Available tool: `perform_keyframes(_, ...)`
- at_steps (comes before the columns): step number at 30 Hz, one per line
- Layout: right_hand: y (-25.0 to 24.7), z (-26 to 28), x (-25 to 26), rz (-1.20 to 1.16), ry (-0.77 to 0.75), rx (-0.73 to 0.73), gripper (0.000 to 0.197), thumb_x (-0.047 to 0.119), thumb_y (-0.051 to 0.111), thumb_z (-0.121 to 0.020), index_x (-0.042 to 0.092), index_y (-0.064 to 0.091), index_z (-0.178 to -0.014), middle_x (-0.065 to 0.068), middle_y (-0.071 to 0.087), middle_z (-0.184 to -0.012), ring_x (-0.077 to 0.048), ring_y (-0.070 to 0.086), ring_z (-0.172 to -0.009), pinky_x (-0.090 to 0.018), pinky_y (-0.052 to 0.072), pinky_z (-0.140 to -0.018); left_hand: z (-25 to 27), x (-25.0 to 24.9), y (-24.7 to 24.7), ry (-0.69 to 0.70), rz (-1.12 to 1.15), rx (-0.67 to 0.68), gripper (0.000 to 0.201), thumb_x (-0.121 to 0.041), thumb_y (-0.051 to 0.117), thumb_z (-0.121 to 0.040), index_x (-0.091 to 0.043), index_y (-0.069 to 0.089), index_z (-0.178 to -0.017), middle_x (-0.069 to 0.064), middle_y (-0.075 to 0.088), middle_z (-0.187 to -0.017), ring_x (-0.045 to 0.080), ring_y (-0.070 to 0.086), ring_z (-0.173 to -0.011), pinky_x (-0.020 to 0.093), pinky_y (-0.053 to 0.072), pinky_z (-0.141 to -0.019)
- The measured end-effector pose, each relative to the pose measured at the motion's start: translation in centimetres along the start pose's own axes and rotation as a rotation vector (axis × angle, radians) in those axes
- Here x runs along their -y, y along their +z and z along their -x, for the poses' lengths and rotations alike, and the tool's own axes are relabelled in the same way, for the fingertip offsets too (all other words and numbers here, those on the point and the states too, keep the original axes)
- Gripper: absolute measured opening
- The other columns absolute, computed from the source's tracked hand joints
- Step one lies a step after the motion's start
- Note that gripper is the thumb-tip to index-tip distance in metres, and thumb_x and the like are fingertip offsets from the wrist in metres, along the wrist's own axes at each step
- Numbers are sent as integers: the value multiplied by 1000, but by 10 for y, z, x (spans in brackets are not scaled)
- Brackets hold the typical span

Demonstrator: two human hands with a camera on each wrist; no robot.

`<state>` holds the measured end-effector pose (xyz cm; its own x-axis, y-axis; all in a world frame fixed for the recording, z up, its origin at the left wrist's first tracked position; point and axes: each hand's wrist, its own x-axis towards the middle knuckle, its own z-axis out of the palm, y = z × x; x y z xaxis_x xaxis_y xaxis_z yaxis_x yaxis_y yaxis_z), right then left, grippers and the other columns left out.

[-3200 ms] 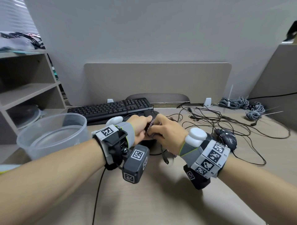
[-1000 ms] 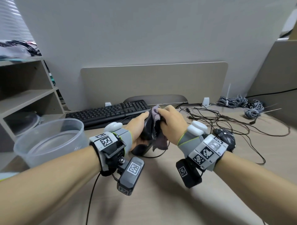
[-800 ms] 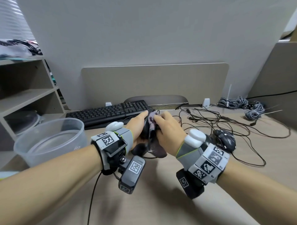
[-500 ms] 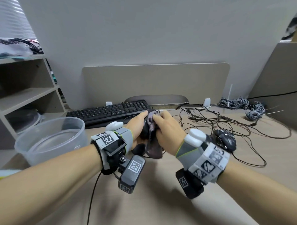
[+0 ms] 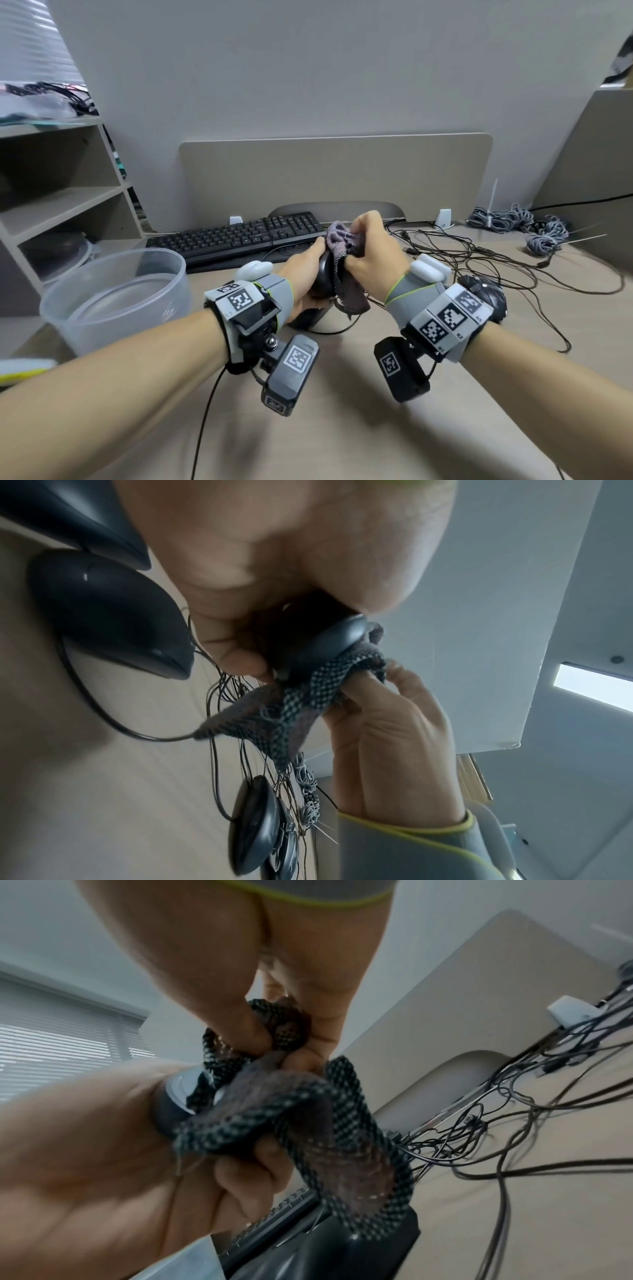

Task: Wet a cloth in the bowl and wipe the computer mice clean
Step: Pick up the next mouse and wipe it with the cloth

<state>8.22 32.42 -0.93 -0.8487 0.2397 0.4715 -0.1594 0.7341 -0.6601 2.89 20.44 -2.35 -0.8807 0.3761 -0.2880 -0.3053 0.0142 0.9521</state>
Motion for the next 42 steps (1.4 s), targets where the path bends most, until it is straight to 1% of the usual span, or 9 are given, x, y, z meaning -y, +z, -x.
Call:
perform_keyframes(4, 0, 5, 3, -62, -44, 88, 28, 12, 66, -71, 19, 53, -94, 2, 56, -84, -16, 48, -74, -18, 35, -62, -2, -3, -1, 32, 49, -34, 41, -49, 44, -98, -15, 66, -102, 15, 72, -101, 34, 70, -91, 55, 56, -83)
perform_keyframes(7, 4, 13, 3, -70, -97, 112, 36, 23, 73, -71, 19, 55, -101, -1, 58, -99, -14, 50, -87, -24, 36, -76, -4, -5, -3, 29, 68, -62, 45, -50, 46, -96, -13, 65, -111, 19, 70, -110, 38, 69, -97, 61, 53, -86)
perform_keyframes(13, 12, 26, -7, 47, -304, 78, 26, 2, 65, -69, 13, 60, -92, -7, 56, -95, -22, 52, -85, -21, 31, -70, -10, -9, -5, 5, 138, -84, 51, -52, 46, -94, -10, 65, -116, 19, 70, -108, 37, 68, -94, 62, 50, -90)
perform_keyframes(17, 6, 19, -12, 118, -262, 127, 25, 0, 62, -68, 13, 63, -89, -8, 55, -89, -26, 52, -83, -28, 36, -71, -13, -4, -5, -1, 130, -103, 49, -51, 48, -94, -11, 63, -117, 19, 68, -112, 39, 68, -94, 56, 56, -76)
perform_keyframes(21, 10, 20, -1, 16, -321, 48, 28, -4, 58, -64, 14, 60, -85, -3, 54, -89, -19, 48, -78, -27, 36, -68, -15, -8, -2, 33, 101, -106, 39, -46, 50, -96, -10, 66, -100, 16, 68, -87, 32, 66, -79, 51, 54, -81)
perform_keyframes(25, 11, 28, -9, 55, -308, 133, 29, -7, 54, -61, 10, 60, -84, -5, 53, -87, -19, 46, -77, -28, 36, -69, -18, -6, -7, 23, 96, -109, 44, -46, 46, -98, -7, 65, -106, 17, 69, -98, 35, 67, -83, 60, 53, -86)
perform_keyframes(30, 11, 29, 1, 7, -323, 131, 29, -7, 54, -61, 12, 59, -83, -7, 53, -89, -22, 49, -80, -29, 38, -70, -16, -6, -10, 16, 62, -119, 41, -47, 47, -97, -9, 64, -99, 14, 67, -82, 29, 66, -64, 42, 57, -69)
perform_keyframes(36, 8, 17, 2, 65, -256, 200, 27, -7, 56, -64, 13, 61, -81, -3, 51, -83, -20, 47, -77, -31, 36, -69, -10, 2, -8, 2, -3, -126, 53, -63, 58, -74, -14, 70, -93, 21, 68, -110, 39, 68, -95, 64, 54, -78)
perform_keyframes(42, 10, 3, -6, 57, -101, 50, 28, -3, 56, -70, 19, 58, -87, -8, 62, -94, -24, 54, -88, -28, 38, -76, -11, -1, -10, 44, 33, -77, 42, -51, 49, -94, -13, 68, -97, 16, 70, -96, 33, 67, -85, 49, 57, -75)
